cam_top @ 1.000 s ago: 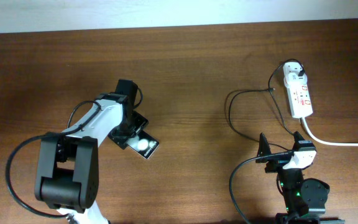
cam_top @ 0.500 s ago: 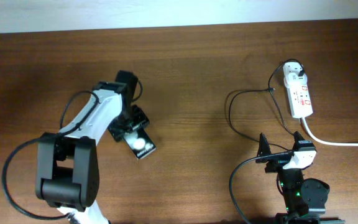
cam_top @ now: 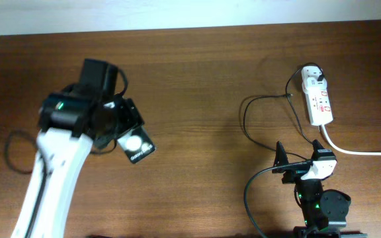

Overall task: Plug charger to phone and switch on socket
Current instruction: 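Lift the phone with the left gripper and turn it upright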

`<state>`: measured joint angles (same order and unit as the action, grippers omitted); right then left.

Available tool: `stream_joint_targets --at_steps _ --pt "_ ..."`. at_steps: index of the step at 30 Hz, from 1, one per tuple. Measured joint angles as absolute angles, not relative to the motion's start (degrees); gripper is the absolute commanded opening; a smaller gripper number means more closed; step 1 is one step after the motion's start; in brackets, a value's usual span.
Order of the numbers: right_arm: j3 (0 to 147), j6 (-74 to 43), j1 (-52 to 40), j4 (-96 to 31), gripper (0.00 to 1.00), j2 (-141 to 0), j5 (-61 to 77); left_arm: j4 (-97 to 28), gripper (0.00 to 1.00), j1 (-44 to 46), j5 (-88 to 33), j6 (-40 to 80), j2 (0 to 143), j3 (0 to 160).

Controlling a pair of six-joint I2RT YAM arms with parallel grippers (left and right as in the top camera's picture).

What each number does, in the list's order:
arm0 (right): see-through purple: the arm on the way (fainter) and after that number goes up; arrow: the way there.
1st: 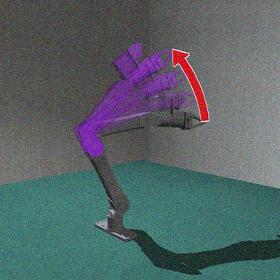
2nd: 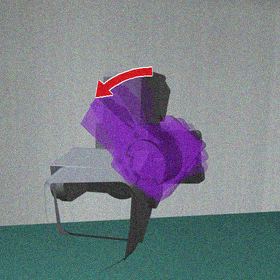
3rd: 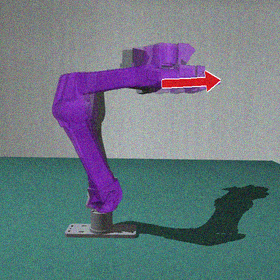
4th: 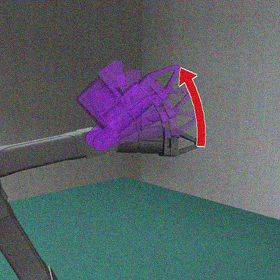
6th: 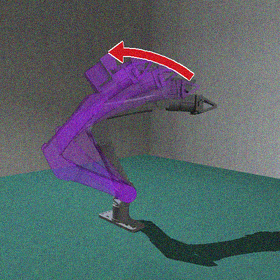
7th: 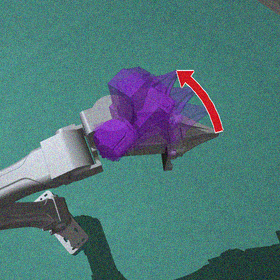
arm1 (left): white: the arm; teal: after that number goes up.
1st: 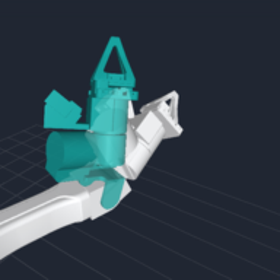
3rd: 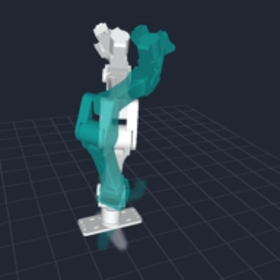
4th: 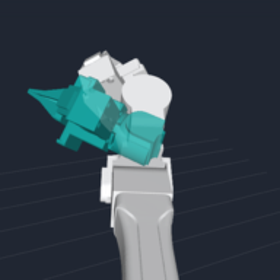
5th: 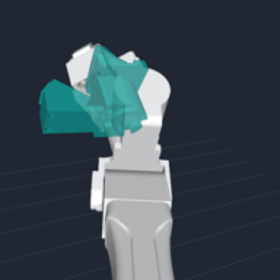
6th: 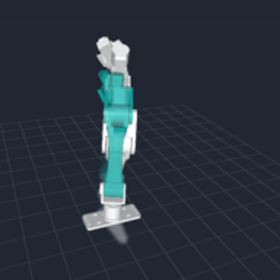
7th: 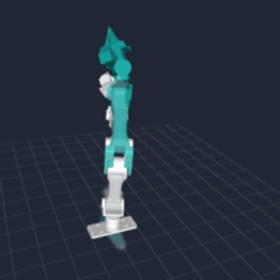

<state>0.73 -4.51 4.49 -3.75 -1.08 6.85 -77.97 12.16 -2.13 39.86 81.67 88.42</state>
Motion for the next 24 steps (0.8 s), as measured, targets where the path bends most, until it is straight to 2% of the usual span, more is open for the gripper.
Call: stream_joint_targets --at_steps 4,10,12,17,24 --pt "0.7 -4.5 4.5 -3.7 0.99 -1.1 6.9 -84.4 0.62 12.2 -2.2 39.9 70.7 88.5" --pt "0.7 -4.5 4.5 -3.7 0.99 -1.1 6.9 -87.2 0.60 12.2 -2.2 41.2 64.0 84.3" --pt "0.7 -4.5 4.5 -3.8 0.99 -1.1 6.9 -84.5 0.60 12.2 -3.1 42.8 63.1 79.5" --pt "0.7 -4.5 4.5 -3.8 0.99 -1.1 6.9 -66.3 0.62 12.2 -13.4 47.4 64.4 62.9" --pt "0.7 -4.5 4.5 -3.7 0.99 -1.1 6.9 -53.2 0.61 12.2 -26.6 49.3 79.6 61.6"
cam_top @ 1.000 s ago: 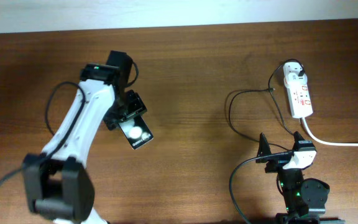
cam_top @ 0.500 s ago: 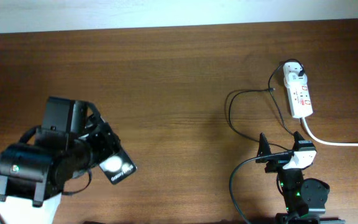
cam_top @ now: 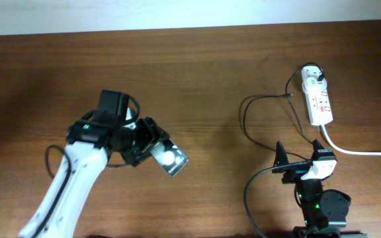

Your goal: Plug charger to phone and switch on socket

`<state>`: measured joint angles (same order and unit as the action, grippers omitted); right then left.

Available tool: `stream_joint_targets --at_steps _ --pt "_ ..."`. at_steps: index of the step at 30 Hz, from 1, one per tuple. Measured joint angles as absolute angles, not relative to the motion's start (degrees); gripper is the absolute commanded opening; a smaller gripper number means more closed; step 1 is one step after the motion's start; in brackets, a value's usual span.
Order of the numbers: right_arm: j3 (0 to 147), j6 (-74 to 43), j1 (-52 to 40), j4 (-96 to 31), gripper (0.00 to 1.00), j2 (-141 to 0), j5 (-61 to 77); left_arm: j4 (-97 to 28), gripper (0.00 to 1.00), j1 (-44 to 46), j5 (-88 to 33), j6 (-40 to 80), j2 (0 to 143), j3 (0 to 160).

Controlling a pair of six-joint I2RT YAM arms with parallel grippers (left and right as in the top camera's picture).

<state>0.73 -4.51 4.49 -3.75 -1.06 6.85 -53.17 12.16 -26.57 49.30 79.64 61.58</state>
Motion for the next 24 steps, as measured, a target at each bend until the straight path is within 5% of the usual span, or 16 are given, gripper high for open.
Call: stream_joint_targets --at_steps 10,19,22,24 --pt "0.7 -4.5 4.5 -3.7 0.99 -1.1 6.9 -40.8 0.62 5.3 -63.1 47.6 91.3 61.4" --pt "0.7 -4.6 4.5 -3.0 0.99 -1.1 8.3 -39.8 0.64 5.1 -70.7 47.6 91.3 61.4" --pt "0.7 -9.0 4.5 -2.5 0.99 -1.1 23.9 -39.7 0.64 5.1 -71.0 47.6 91.3 61.4" --pt "0.7 -26.2 4.4 -2.8 0.99 -1.1 39.7 -39.7 0.64 5.1 -71.2 47.6 91.3 61.4"
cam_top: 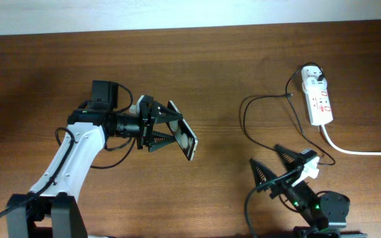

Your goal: Plug charger to phone and switch on socket

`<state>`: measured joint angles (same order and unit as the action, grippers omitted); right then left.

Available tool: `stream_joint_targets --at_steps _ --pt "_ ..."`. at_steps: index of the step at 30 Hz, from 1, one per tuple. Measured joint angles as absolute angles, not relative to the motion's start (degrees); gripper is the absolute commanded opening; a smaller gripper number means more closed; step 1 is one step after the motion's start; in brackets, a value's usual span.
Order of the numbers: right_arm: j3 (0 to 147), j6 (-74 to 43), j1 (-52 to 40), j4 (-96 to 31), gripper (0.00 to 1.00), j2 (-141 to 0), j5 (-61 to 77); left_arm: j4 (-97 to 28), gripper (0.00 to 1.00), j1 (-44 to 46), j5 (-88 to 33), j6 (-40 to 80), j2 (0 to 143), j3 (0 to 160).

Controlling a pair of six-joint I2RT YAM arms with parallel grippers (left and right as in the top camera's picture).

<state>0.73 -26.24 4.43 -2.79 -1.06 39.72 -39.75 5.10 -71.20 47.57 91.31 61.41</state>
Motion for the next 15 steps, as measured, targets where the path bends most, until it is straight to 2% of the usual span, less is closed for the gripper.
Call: stream_joint_targets --at_steps 2,5,9,12,14,15 --pt "0.7 -37.8 4.4 -3.2 0.99 -1.1 48.7 -39.7 0.64 5.1 -71.2 47.6 91.3 61.4" --pt "0.7 -46.8 4.4 -3.4 0.99 -1.1 54.2 -39.7 0.64 5.1 -71.2 47.6 91.3 61.4" --pt "0.9 -49.7 4.4 -2.0 0.99 -1.1 53.4 -39.7 0.64 5.1 -71.2 47.6 91.3 61.4" --pt "7.0 -49.9 4.4 -2.6 0.98 -3.7 52.8 -39.8 0.64 5.1 -70.8 47.6 91.3 61.4" --pt "14.0 -48.5 4.4 -3.0 0.98 -12.6 52.4 -39.7 0.64 5.1 -70.3 47.6 91.3 61.4" --pt "18.4 -45.5 4.4 -7.8 0.98 -19.3 52.4 -39.8 0.64 5.1 -70.1 47.6 91.3 61.4"
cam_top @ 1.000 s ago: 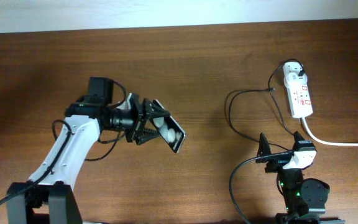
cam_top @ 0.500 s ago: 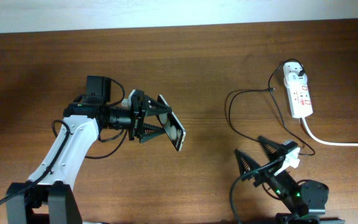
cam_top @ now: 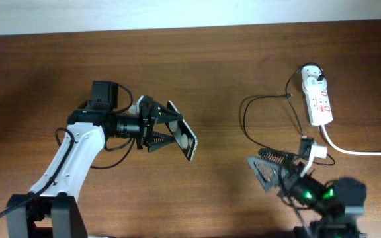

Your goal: Plug charger to phone and switch on socket

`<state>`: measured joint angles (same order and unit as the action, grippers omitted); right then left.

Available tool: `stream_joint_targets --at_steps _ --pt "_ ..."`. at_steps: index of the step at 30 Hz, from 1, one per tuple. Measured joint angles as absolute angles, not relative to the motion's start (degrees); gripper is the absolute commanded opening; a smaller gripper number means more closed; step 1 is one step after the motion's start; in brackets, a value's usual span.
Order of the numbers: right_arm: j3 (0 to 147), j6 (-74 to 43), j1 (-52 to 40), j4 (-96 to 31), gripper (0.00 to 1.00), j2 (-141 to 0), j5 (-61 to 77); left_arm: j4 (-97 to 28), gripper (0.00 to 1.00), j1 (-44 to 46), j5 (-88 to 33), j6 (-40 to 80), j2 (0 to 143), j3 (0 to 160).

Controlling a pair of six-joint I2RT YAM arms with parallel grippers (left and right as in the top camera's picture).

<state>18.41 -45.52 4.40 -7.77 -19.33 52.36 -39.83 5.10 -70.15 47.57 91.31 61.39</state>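
Observation:
My left gripper (cam_top: 166, 132) is shut on the dark phone (cam_top: 186, 139), which it holds tilted on edge above mid-table, its free end toward the right. The black charger cable (cam_top: 245, 118) loops from the white power strip (cam_top: 318, 100) at the back right down toward my right gripper (cam_top: 264, 164). That gripper stands open low at the front right, its fingers pointing left toward the phone. The cable's plug end runs in by its fingers and I cannot make it out.
A charger adapter (cam_top: 315, 77) sits in the strip's far socket. A white mains cord (cam_top: 362, 151) runs off from the strip to the right edge. Bare wooden table (cam_top: 217, 66) lies between the two arms.
My right arm has shifted and turned, so its open fingers now lie flatter and point left. The left arm and the phone have not moved.
My left gripper held the phone flat at the table's left. Then it held it further right, and then tilted on edge near mid-table. The right arm stayed at the front right with fingers pointing away, then leaned left, and now points at the phone.

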Motion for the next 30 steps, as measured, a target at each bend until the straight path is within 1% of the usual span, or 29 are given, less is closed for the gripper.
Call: stream_joint_targets --at_steps 1,4,5,6,7,10,11,13,14,16,19,21,23,25,26,27,29,30 --pt "22.0 -43.1 4.4 -9.5 0.99 -24.8 52.1 -39.7 0.64 5.1 -70.1 47.6 91.3 61.4" --pt "40.7 -31.0 3.5 -33.7 0.99 -39.5 46.0 -39.6 0.64 5.1 -70.0 47.6 91.3 61.4" --pt "44.3 -28.6 2.1 -36.9 0.99 -41.7 43.6 -39.6 0.65 5.1 -70.0 47.6 91.3 61.4" --pt "51.1 -25.3 -2.8 -43.0 0.99 -43.8 37.0 -39.6 0.65 5.1 -70.1 47.6 91.3 61.4" --pt "53.4 -24.2 -5.6 -43.6 0.99 -43.9 33.7 -39.6 0.65 5.1 -70.1 47.6 91.3 61.4" --pt "55.8 -24.9 -22.3 -44.2 0.99 -44.2 18.7 -39.6 0.65 5.1 -70.1 47.6 91.3 61.4" --pt "55.8 -27.2 -31.1 -42.8 0.99 -45.7 11.7 -39.6 0.64 5.1 -70.1 47.6 91.3 61.4" --pt "55.9 -31.1 -42.4 -40.3 0.99 -49.8 2.4 -39.6 0.64 5.1 -70.0 47.6 91.3 61.4" --pt "55.9 -32.7 -46.5 -39.4 0.99 -51.8 -1.0 -39.6 0.63 5.1 -70.1 47.6 91.3 61.4" --pt "55.9 -35.4 -54.0 -35.8 0.99 -56.9 -8.7 -39.7 0.64 5.1 -70.1 47.6 91.3 61.4" --pt "56.0 -36.5 -55.9 -28.7 1.00 -64.4 -13.2 -39.6 0.64 5.1 -70.1 47.6 91.3 61.4" --pt "56.0 -36.8 -55.9 -24.6 0.88 -67.9 -14.0 -39.7 0.64 5.1 -70.1 47.6 91.3 61.4" --pt "56.1 -37.2 -55.9 -21.1 0.71 -71.8 -14.3 -39.7 0.64 5.1 -70.1 47.6 91.3 61.4" --pt "56.1 -37.3 -55.9 -19.1 0.62 -73.5 -16.1 -39.6 0.65 5.1 -70.1 47.6 91.3 61.4" --pt "56.1 -37.1 -55.9 -18.8 0.54 -73.8 -17.1 -39.6 0.65 5.1 -70.1 47.6 91.3 61.4" --pt "56.1 -37.1 -55.9 -18.8 0.42 -73.9 -17.6 -39.6 0.65 5.1 -70.1 47.6 91.3 61.4" --pt "56.1 -37.5 -55.9 -18.8 0.28 -73.9 -18.2 -39.6 0.65 5.1 -70.1 47.6 91.3 61.4" --pt "56.1 -37.2 -55.9 -18.8 0.24 -73.9 -18.3 -39.6 0.65 5.1 -70.1 47.6 91.3 61.4"
